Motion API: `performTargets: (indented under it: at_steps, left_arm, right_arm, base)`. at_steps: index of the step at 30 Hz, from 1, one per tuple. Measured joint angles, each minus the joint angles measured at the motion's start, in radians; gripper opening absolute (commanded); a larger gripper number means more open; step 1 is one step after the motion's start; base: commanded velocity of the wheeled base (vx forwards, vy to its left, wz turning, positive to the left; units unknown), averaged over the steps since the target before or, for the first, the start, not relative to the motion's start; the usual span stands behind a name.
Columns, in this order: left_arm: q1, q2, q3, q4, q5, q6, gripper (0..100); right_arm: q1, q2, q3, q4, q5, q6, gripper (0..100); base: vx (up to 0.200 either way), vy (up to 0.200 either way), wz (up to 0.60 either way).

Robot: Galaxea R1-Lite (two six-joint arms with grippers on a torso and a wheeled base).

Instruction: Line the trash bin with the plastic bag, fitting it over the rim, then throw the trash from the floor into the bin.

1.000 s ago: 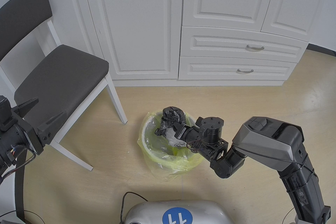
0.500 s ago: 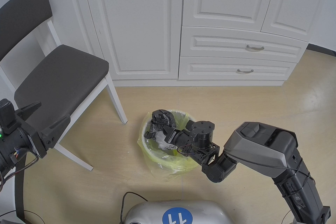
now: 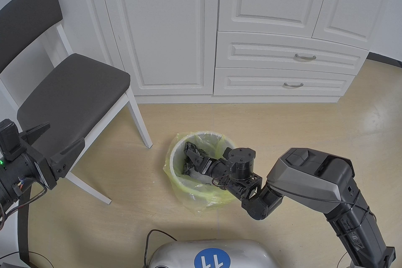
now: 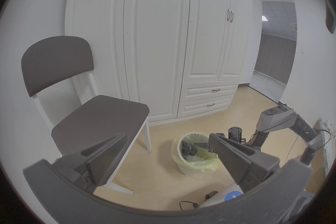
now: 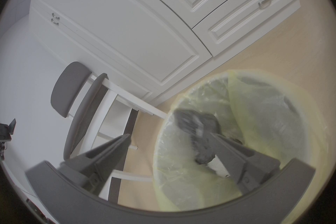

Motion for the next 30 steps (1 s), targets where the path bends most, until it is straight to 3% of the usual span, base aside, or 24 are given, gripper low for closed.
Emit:
performTargets:
  at_steps: [15,19,23,26,30]
  left_arm:
    - [-0.005,-0.004,0.007,0.006,0.000,0.008,100]
    - [-0.023,0.004,0.021,0.005,0.002,0.041,100]
    - [-0.035,0.010,0.032,0.004,0.004,0.064,100]
    - [-0.040,0.014,0.038,0.003,0.005,0.072,100]
    - [-0.043,0.018,0.043,0.004,0.006,0.078,100]
  right_arm:
    - [-0.002,-0.076,0.072,-0.006,-0.009,-0.016,100]
    - [-0.006,-0.133,0.139,0.001,0.007,-0.107,100]
    - [-0.021,-0.197,0.212,0.054,0.020,-0.298,100]
    - [-0.032,-0.241,0.243,0.160,0.023,-0.386,100]
    - [-0.036,-0.286,0.244,0.417,0.014,-0.410,100]
  base:
    - [0.000,0.000,0.00]
    - [0.000,0.000,0.00]
    - [0.000,0.000,0.00]
    - [0.000,0.000,0.00]
    - [0.000,0.000,0.00]
